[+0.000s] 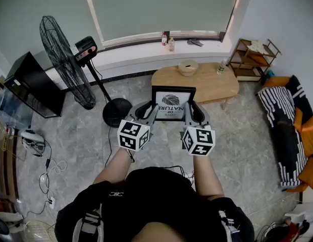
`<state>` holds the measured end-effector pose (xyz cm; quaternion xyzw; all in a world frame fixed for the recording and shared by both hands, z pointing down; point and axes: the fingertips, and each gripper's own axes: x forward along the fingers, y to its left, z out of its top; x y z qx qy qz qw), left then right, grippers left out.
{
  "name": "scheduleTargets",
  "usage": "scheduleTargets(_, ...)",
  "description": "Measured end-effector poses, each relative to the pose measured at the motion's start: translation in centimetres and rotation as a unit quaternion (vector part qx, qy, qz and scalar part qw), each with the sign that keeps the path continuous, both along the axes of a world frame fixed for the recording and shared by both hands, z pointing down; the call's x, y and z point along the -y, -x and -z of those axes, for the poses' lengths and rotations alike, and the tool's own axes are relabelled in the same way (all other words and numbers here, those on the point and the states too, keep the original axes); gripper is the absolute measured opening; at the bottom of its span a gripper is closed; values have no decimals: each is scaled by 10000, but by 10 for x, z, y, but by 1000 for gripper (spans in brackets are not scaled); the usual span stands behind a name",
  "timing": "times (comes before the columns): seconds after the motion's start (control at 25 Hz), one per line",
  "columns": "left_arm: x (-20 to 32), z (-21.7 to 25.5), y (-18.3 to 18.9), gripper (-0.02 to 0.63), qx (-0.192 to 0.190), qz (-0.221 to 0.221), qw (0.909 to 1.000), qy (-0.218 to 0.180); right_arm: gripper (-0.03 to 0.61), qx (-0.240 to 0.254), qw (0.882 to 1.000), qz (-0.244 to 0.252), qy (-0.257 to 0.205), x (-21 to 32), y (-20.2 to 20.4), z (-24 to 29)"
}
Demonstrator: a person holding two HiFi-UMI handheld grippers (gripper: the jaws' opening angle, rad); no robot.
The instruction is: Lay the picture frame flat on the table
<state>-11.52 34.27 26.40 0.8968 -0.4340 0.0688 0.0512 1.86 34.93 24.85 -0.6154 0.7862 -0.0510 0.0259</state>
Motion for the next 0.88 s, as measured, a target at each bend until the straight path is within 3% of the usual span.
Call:
scheduleTargets(0.48,-16,-7,-30,103,-5,29,10000,-3,86,197,9998,33,59,-11,-31,-8)
scheduleTargets(0.88,0,-18,-28,103,-49,1,10000,48,86,162,9997,-8,163,2,-30,-19)
